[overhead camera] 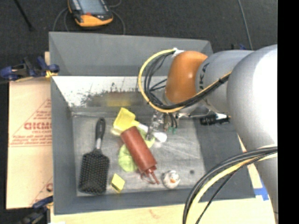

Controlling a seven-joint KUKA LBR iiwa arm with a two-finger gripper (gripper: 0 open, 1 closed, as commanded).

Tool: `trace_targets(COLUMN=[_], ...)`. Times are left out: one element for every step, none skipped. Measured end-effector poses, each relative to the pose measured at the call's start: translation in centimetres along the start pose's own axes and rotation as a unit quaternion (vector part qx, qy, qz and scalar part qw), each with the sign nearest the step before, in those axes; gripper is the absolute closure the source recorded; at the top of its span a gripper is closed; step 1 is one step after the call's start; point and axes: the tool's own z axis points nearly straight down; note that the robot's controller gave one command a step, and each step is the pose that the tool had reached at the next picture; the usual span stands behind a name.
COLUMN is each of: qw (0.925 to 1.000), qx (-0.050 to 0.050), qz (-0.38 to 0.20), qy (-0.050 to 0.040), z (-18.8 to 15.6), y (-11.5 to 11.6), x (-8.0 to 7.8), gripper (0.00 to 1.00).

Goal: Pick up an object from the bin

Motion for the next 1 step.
trace_targets(qw=[1.0], qx=[0.0], qz=[0.0], qy=[-0.0001], z=[-0.05], y=[0.0], x=[-0.02], gripper=[1.0])
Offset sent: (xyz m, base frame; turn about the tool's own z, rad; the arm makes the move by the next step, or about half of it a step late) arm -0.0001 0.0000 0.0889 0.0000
